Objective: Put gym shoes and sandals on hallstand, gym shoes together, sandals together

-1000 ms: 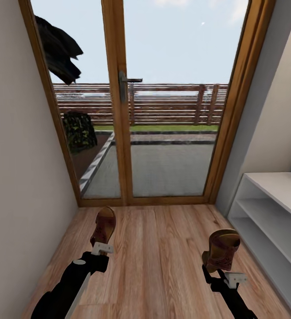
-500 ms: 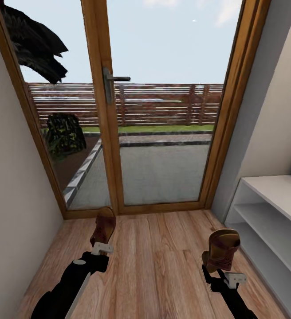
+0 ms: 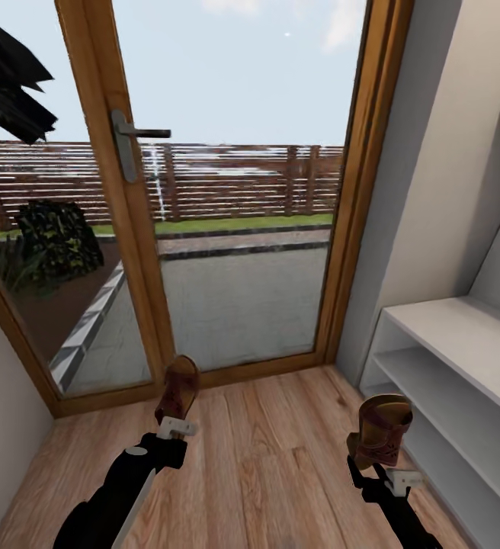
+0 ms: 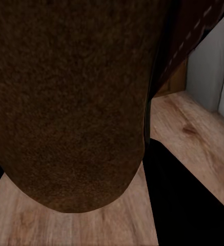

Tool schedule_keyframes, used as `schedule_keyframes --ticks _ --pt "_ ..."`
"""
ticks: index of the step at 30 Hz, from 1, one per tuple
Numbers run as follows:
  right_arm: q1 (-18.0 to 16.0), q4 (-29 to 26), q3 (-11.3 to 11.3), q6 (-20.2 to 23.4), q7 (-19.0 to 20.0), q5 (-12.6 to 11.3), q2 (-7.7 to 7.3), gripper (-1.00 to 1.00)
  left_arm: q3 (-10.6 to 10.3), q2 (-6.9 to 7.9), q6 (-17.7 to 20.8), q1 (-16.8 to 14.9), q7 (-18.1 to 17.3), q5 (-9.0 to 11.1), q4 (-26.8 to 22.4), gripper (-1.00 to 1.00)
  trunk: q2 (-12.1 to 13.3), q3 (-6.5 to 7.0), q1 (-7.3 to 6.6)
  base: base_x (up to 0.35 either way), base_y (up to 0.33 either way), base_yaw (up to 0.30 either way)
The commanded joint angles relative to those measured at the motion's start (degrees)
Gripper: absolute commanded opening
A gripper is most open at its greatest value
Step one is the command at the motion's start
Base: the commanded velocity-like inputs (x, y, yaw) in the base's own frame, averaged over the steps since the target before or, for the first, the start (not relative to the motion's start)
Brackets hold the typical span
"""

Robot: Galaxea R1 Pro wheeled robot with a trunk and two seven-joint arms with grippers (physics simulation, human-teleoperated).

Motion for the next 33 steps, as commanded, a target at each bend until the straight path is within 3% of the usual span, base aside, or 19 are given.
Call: schedule_keyframes --ticks 1,33 --pt "0.0 -0.01 -0.05 0.0 -0.01 -0.05 0.0 -1.0 0.0 0.0 0.0 0.0 -0.08 -0.21 -0.01 -1.0 0.0 0.03 0.0 0.222 0.0 -0.279" --pt "0.0 -0.02 -0.06 0.0 -0.01 -0.05 0.0 -1.0 -0.2 0.0 0.0 0.26 -0.1 -0.22 -0.01 -1.0 0.0 1.18 0.0 0.023 0.006 -0.271"
